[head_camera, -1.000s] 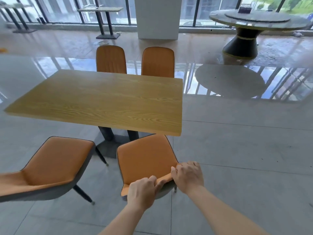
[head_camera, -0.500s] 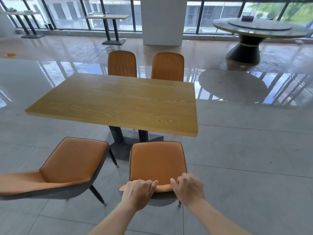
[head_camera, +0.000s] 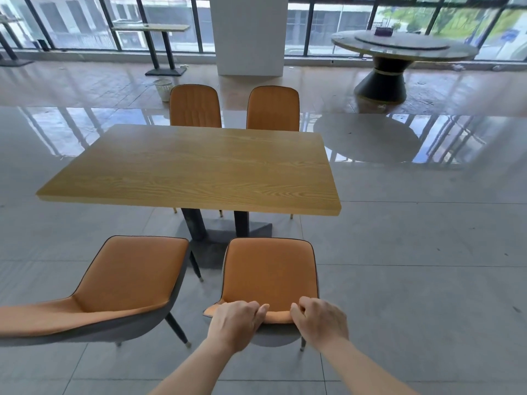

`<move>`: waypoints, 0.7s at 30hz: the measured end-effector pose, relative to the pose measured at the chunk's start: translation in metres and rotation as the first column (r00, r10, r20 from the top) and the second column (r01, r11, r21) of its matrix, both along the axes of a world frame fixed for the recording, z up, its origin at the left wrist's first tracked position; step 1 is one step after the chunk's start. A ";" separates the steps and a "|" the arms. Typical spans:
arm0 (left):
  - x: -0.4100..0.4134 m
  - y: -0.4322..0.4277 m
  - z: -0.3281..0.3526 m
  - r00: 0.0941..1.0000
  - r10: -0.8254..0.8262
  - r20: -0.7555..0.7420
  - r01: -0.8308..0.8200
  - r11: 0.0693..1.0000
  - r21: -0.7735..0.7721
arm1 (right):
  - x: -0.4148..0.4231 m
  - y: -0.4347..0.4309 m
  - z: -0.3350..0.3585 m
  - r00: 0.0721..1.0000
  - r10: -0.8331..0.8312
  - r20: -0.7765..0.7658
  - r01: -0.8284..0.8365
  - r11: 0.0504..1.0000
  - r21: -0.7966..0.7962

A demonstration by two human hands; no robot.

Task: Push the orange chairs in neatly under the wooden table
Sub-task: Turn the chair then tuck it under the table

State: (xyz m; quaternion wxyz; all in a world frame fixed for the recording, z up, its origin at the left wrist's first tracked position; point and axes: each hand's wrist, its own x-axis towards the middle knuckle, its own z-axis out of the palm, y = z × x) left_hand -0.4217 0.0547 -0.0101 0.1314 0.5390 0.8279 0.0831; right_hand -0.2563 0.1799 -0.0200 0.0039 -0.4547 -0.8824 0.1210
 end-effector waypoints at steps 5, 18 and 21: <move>-0.005 0.001 -0.001 0.999 0.042 -0.023 -0.043 0.997 -0.061 | -0.003 0.004 -0.001 1.000 -0.006 0.027 0.006 1.000 -0.023; -0.001 0.003 0.000 0.995 0.078 -0.065 -0.083 0.993 -0.079 | -0.003 0.004 -0.003 0.999 -0.049 0.011 0.049 0.999 -0.008; 0.002 0.001 0.010 0.996 0.043 -0.077 -0.052 0.991 -0.126 | -0.002 0.004 -0.001 0.998 -0.051 0.033 0.052 0.999 -0.017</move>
